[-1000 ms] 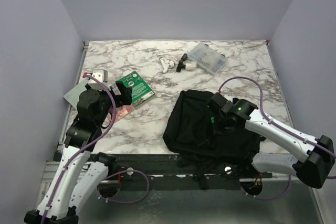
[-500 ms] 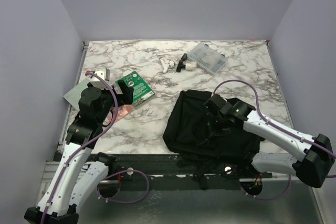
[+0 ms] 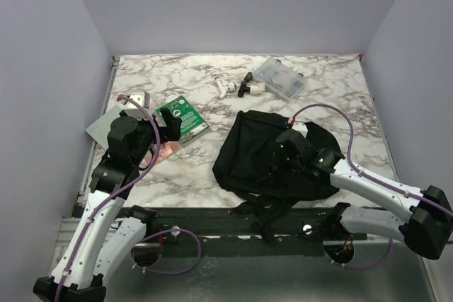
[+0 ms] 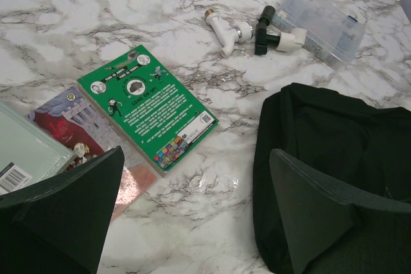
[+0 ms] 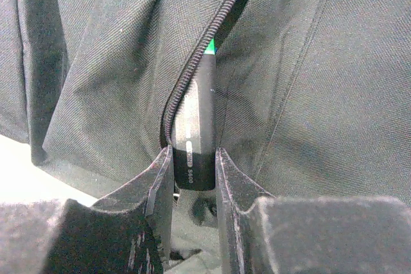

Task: Pack the student bag
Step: Place the stationery in the student bag.

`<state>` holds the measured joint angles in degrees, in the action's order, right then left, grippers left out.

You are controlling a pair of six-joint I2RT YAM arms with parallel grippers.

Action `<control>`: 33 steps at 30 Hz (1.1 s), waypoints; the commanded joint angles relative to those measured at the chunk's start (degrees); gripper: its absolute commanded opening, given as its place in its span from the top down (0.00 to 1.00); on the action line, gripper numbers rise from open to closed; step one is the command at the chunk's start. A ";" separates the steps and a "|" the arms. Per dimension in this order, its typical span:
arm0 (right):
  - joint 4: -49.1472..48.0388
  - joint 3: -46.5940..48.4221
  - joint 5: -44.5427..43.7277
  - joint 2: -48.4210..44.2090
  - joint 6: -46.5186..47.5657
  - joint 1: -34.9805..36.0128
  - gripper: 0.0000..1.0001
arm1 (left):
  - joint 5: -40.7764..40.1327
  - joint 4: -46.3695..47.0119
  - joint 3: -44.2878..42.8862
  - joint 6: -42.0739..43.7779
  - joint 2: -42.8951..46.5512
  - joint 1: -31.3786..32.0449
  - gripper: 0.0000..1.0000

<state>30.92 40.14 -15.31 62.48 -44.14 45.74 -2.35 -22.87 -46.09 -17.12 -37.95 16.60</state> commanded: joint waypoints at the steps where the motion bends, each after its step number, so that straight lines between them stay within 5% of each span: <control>1: -11.45 -2.92 -6.65 0.49 -0.07 -0.21 0.89 | 2.11 -0.56 -1.39 -0.61 -0.52 -0.16 0.02; 10: -24.43 -8.42 -9.45 0.69 4.07 -0.87 0.76 | 2.28 -0.67 -1.42 -0.65 -1.82 0.05 0.02; 20: -32.70 -9.44 10.41 2.85 12.61 -9.95 0.77 | 2.27 -1.02 -1.54 -0.29 -3.02 0.27 0.02; 24: -33.83 -8.52 18.64 9.13 13.95 -16.90 0.85 | 2.31 -1.02 -1.34 -0.52 -3.88 0.60 0.02; 33: -37.23 -4.00 30.83 14.98 17.66 -19.20 0.84 | 23.56 2.71 -1.08 -8.77 -15.47 1.68 0.05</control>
<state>-2.63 33.28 7.92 77.12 -29.47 26.61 5.91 -22.74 -46.72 -19.05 -47.37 17.74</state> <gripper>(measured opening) 0.281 0.965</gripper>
